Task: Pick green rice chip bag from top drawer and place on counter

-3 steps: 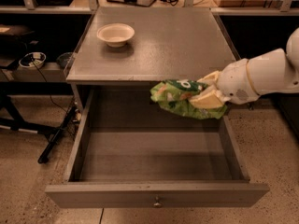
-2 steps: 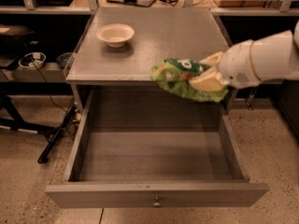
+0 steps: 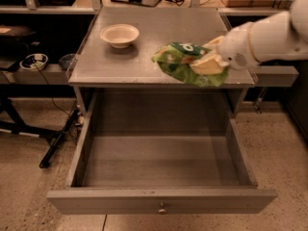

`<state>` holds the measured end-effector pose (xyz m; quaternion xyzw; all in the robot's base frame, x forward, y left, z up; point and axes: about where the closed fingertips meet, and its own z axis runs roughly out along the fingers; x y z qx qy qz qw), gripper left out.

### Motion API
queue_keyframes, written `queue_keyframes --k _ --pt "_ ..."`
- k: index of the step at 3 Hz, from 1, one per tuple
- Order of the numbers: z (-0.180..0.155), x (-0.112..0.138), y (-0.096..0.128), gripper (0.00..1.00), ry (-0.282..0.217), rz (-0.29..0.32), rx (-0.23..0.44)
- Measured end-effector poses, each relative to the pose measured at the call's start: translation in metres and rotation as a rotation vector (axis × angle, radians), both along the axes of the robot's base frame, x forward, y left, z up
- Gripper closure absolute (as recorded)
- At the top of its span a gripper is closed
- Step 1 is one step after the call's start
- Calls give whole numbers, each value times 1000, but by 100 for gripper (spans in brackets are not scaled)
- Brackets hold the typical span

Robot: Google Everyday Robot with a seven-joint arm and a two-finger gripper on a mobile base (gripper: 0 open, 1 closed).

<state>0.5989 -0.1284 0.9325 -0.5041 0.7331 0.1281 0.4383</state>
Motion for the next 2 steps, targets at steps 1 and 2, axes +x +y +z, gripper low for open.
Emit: queue_keyframes --k 1,2 --pt "-2 44 3 100 29 -10 -11" --pt "-2 94 9 100 52 -12 -38"
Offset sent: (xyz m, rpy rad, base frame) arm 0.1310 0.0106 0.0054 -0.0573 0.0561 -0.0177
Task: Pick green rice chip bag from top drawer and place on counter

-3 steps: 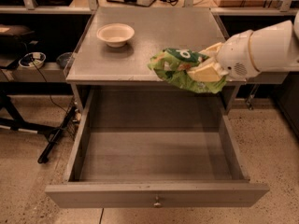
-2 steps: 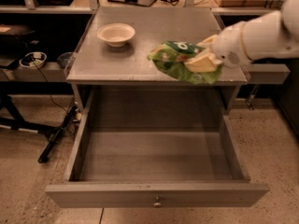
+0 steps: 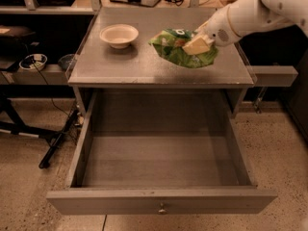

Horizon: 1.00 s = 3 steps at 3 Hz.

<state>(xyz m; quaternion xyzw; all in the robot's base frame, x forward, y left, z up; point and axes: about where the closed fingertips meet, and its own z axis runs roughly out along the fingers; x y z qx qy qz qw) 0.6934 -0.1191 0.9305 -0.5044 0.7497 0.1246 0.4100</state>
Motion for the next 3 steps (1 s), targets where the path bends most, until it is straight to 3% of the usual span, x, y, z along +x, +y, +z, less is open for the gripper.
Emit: queue_keyframes --k 1,3 --pt "-4 25 3 100 16 -3 -13" --pt "0 27 3 50 8 -4 -11"
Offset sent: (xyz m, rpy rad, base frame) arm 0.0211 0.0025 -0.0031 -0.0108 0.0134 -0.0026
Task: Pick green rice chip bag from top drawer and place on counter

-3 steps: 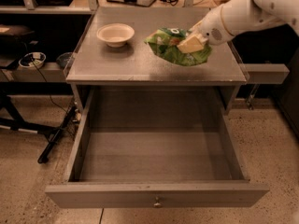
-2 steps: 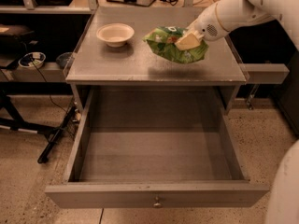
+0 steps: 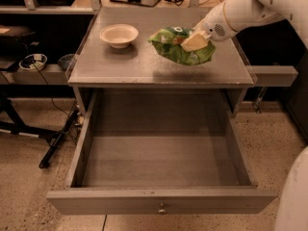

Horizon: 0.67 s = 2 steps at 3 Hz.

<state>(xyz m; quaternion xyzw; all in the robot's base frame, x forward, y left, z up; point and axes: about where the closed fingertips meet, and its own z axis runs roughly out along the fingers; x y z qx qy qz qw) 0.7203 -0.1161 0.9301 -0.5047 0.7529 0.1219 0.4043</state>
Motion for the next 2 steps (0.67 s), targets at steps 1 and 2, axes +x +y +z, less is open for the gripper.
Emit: queue_keyframes --k 1,2 --pt "0 0 0 19 0 0 0" --pt "0 0 0 0 0 0 0"
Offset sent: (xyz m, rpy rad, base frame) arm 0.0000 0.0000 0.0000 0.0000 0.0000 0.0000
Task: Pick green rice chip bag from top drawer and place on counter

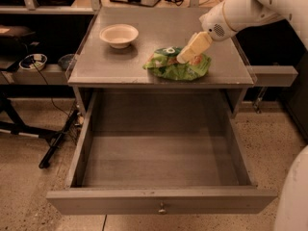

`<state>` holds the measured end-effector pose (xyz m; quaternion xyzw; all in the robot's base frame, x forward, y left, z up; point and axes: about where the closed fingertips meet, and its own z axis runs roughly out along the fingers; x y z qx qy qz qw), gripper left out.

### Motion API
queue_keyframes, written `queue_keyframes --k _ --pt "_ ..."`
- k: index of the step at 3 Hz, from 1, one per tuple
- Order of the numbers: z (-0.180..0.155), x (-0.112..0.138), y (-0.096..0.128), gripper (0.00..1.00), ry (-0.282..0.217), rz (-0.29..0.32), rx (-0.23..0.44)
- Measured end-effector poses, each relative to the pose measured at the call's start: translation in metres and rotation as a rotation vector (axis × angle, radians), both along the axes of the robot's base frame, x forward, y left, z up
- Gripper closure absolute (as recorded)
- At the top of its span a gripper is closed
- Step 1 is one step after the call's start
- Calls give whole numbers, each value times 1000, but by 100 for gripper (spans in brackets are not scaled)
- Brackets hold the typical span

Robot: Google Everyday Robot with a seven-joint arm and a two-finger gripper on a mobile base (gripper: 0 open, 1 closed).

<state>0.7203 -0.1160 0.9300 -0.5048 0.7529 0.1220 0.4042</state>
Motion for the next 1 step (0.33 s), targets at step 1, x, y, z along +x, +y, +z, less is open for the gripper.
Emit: queue_keyframes --k 1 --pt "0 0 0 0 0 0 0"
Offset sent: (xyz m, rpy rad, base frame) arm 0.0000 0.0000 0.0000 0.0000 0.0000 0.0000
